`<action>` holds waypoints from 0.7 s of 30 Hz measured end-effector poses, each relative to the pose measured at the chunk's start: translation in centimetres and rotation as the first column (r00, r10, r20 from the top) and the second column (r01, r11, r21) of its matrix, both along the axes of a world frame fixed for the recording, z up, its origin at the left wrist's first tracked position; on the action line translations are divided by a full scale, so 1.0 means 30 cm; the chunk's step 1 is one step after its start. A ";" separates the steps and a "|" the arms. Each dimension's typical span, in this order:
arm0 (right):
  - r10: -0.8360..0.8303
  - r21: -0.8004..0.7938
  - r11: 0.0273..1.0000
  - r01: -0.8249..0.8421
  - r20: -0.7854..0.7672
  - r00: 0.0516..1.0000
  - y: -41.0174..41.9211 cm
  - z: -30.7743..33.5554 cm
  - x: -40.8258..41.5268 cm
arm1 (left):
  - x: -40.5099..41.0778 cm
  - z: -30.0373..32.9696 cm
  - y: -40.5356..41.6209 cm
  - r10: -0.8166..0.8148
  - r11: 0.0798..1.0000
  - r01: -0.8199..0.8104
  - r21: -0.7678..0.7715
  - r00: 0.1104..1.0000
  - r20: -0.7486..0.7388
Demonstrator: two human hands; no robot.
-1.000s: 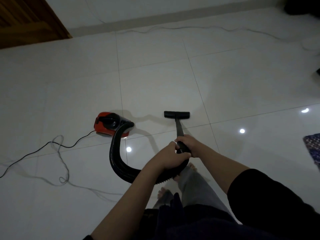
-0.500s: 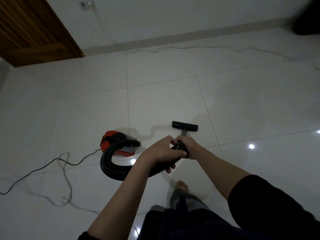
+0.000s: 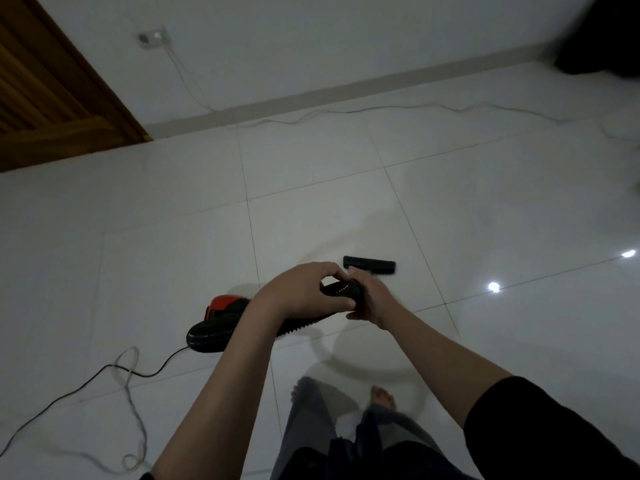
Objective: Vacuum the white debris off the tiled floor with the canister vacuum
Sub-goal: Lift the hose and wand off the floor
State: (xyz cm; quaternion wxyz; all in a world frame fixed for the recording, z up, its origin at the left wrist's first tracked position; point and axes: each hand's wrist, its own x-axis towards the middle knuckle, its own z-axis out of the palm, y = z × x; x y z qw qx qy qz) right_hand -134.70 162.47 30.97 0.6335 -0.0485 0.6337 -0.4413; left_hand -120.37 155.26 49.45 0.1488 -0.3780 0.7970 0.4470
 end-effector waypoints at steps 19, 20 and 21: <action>-0.313 -0.438 0.878 0.192 -0.223 0.923 -0.114 0.278 0.176 | 0.071 0.069 -0.268 0.146 0.985 -0.173 -0.004 0.842 -0.520; -0.340 -0.455 0.870 0.190 -0.276 0.899 -0.117 0.287 0.183 | 0.069 0.075 -0.273 0.146 0.985 -0.172 -0.001 0.838 -0.525; -0.363 -0.462 0.869 0.180 -0.346 0.865 -0.119 0.300 0.186 | 0.067 0.078 -0.278 0.151 0.985 -0.175 0.005 0.835 -0.529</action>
